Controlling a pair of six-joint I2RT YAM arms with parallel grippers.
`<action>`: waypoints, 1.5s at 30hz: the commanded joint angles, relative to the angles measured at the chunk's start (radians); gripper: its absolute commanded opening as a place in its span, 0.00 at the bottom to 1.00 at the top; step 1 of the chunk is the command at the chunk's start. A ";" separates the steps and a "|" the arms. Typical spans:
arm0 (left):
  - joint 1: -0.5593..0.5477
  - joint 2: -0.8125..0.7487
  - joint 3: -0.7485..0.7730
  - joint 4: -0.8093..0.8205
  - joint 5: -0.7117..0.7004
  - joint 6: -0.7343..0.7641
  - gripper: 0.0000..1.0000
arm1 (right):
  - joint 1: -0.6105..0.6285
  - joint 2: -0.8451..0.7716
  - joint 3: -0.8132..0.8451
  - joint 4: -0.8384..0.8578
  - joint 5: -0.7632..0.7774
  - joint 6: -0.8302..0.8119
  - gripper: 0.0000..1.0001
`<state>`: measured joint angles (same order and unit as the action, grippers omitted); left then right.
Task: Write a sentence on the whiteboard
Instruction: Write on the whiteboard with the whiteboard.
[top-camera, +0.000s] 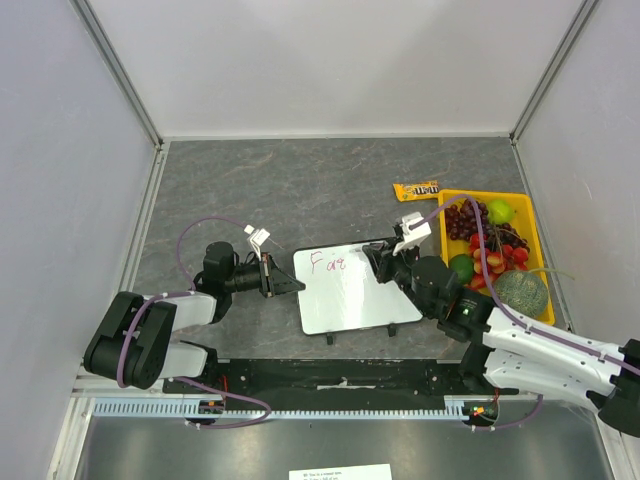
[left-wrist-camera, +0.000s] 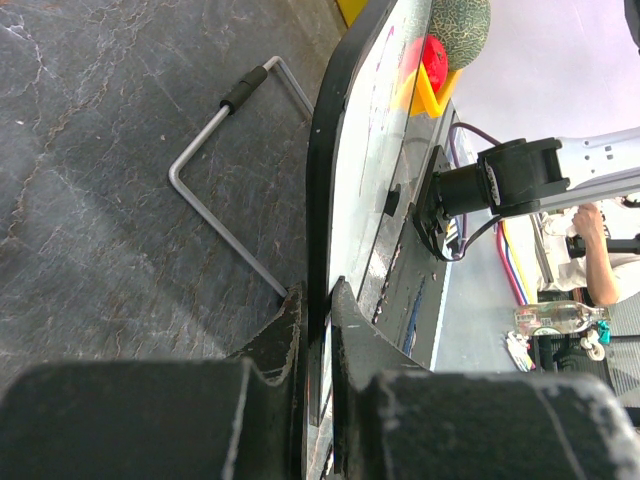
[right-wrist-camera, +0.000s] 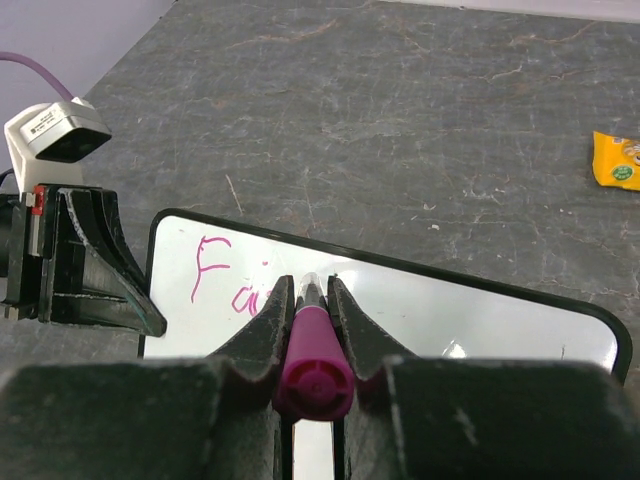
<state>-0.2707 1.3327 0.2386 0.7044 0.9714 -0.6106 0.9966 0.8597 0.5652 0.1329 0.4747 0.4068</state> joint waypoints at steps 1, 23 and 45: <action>-0.007 0.016 0.013 -0.039 -0.065 0.066 0.02 | -0.010 0.021 0.059 0.033 0.041 -0.037 0.00; -0.007 0.016 0.013 -0.039 -0.063 0.064 0.02 | -0.042 0.058 0.041 0.034 -0.016 -0.002 0.00; -0.010 0.017 0.013 -0.042 -0.066 0.066 0.02 | -0.042 -0.022 -0.077 -0.049 -0.111 0.086 0.00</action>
<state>-0.2722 1.3327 0.2386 0.7036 0.9703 -0.6098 0.9581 0.8494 0.5114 0.1368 0.3706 0.4805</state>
